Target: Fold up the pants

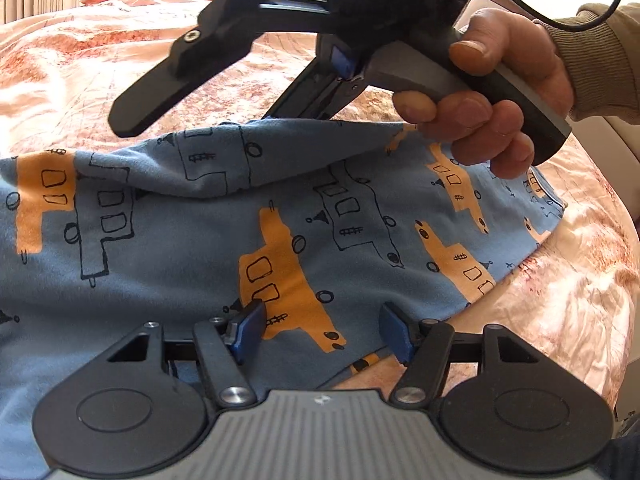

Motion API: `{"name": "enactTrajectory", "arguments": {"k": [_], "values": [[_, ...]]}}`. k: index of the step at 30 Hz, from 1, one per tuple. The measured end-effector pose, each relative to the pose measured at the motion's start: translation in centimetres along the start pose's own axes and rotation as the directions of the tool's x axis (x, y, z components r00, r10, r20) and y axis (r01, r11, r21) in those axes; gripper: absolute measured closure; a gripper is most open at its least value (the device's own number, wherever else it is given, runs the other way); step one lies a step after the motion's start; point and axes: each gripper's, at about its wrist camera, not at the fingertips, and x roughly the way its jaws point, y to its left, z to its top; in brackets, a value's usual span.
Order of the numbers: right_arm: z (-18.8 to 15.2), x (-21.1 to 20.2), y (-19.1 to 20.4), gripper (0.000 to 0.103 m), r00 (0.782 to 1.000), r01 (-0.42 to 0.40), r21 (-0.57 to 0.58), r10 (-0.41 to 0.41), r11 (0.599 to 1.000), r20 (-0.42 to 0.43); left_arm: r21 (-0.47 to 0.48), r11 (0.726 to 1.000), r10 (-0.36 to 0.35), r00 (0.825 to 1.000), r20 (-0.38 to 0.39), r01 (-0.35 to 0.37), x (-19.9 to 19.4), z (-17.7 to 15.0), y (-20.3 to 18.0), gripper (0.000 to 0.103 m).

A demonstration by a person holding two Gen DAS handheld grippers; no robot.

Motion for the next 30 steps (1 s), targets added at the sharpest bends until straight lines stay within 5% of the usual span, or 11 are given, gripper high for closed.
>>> {"name": "enactTrajectory", "arguments": {"k": [3, 8, 14, 18, 20, 22, 25, 27, 28, 30], "values": [[0.5, 0.5, -0.1, 0.03, 1.0, -0.005, 0.021, 0.005, 1.0, 0.019, 0.0, 1.0, -0.002, 1.0, 0.002, 0.002, 0.0, 0.0, 0.0, 0.034], [2.2, -2.1, 0.2, 0.035, 0.977, 0.027, 0.014, -0.03, 1.0, 0.212, 0.0, 1.0, -0.003, 1.0, 0.005, 0.003, 0.1, -0.2, -0.1, 0.033], [3.6, -2.1, -1.2, 0.035, 0.973, 0.061, 0.033, -0.067, 0.998, 0.221, -0.001, 1.0, -0.003, 1.0, 0.002, 0.003, 0.2, -0.2, -0.1, 0.032], [3.9, -4.5, -2.5, 0.041, 0.913, 0.234, 0.084, -0.249, 0.969, 0.322, -0.002, 1.0, -0.002, 1.0, 0.002, 0.002, 0.2, -0.2, -0.1, 0.03], [4.1, -5.7, -1.4, 0.04, 0.887, 0.332, -0.007, -0.31, 0.943, 0.343, -0.001, 1.0, -0.003, 1.0, 0.005, 0.003, 0.2, -0.3, -0.2, 0.029], [3.9, -5.1, 0.6, 0.034, 0.872, 0.437, -0.157, -0.374, 0.886, 0.316, 0.002, 1.0, -0.002, 1.0, 0.007, 0.002, 0.2, -0.3, -0.3, 0.028], [2.4, -2.2, 3.0, 0.034, 0.835, 0.549, -0.434, -0.487, 0.714, 0.255, -0.008, 1.0, -0.007, 1.0, 0.002, 0.007, 0.2, -0.1, -0.3, 0.028], [1.5, -1.0, 2.9, 0.034, 0.78, 0.612, -0.513, -0.568, 0.602, 0.263, -0.023, 1.0, -0.011, 1.0, -0.003, 0.011, 0.2, 0.1, -0.2, 0.028], [1.2, -1.4, 2.3, 0.032, 0.728, 0.671, -0.495, -0.616, 0.552, 0.3, -0.038, 0.999, -0.013, 1.0, -0.01, 0.012, 0.2, 0.2, -0.1, 0.028], [1.3, -3.1, 1.6, 0.032, 0.669, 0.739, -0.41, -0.653, 0.534, 0.354, -0.078, 0.997, -0.023, 0.999, -0.03, 0.021, 0.3, 0.7, 0.1, 0.023]]}}
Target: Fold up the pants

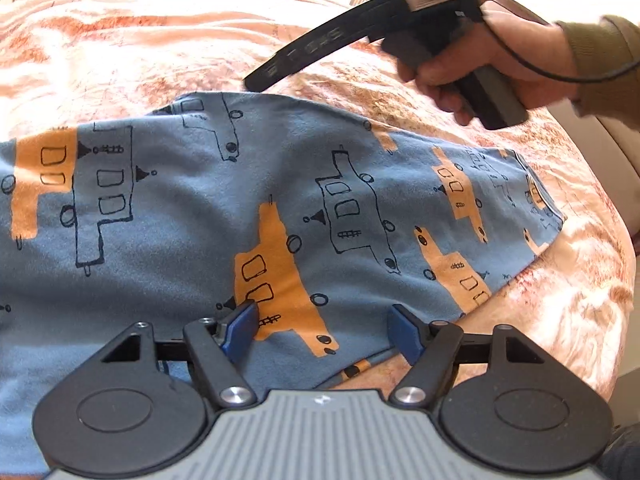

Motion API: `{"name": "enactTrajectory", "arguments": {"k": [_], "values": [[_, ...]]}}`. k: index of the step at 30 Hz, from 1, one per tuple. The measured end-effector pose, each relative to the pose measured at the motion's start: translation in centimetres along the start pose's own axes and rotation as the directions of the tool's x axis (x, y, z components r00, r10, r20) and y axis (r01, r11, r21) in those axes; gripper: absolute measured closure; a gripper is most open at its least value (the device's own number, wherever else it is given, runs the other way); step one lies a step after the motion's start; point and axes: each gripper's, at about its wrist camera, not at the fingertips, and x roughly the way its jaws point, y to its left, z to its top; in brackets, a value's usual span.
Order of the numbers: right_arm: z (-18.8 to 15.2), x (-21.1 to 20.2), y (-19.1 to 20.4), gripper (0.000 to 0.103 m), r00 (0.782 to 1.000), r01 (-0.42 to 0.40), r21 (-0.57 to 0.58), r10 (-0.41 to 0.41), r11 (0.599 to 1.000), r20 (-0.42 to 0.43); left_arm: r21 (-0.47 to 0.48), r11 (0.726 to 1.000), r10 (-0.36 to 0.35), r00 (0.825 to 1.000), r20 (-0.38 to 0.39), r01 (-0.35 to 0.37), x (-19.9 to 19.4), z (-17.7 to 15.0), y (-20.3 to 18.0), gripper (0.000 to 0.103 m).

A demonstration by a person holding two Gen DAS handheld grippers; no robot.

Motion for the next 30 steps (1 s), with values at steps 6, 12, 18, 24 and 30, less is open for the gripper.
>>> {"name": "enactTrajectory", "arguments": {"k": [6, 12, 18, 24, 30], "values": [[-2.4, -4.6, -0.4, 0.02, 0.996, -0.06, 0.02, 0.059, 0.998, 0.073, -0.051, 0.999, -0.009, 1.0, -0.03, 0.008, 0.6, 0.9, -0.4, 0.007], [-7.3, -4.7, 1.5, 0.018, 0.998, 0.053, -0.086, -0.056, 0.995, -0.036, -0.024, 0.999, 0.038, 0.998, -0.051, -0.039, 1.6, 1.0, -2.1, 0.0], [-11.9, -8.8, -3.4, 0.011, 0.949, 0.309, 0.042, -0.305, 0.95, -0.081, -0.005, 0.996, 0.089, 0.993, -0.084, -0.089, 2.2, 1.4, -3.3, 0.0], [-18.3, -17.7, -7.2, 0.01, 0.934, 0.353, 0.299, -0.35, 0.887, -0.064, -0.02, 0.998, 0.052, 0.996, -0.077, -0.054, 0.2, 3.0, -4.1, 0.001], [-28.5, -24.1, -8.8, 0.012, 0.96, 0.244, 0.643, -0.273, 0.726, -0.056, -0.035, 0.999, -0.033, 0.998, -0.058, 0.031, 1.2, 5.4, -6.5, 0.001]]}}
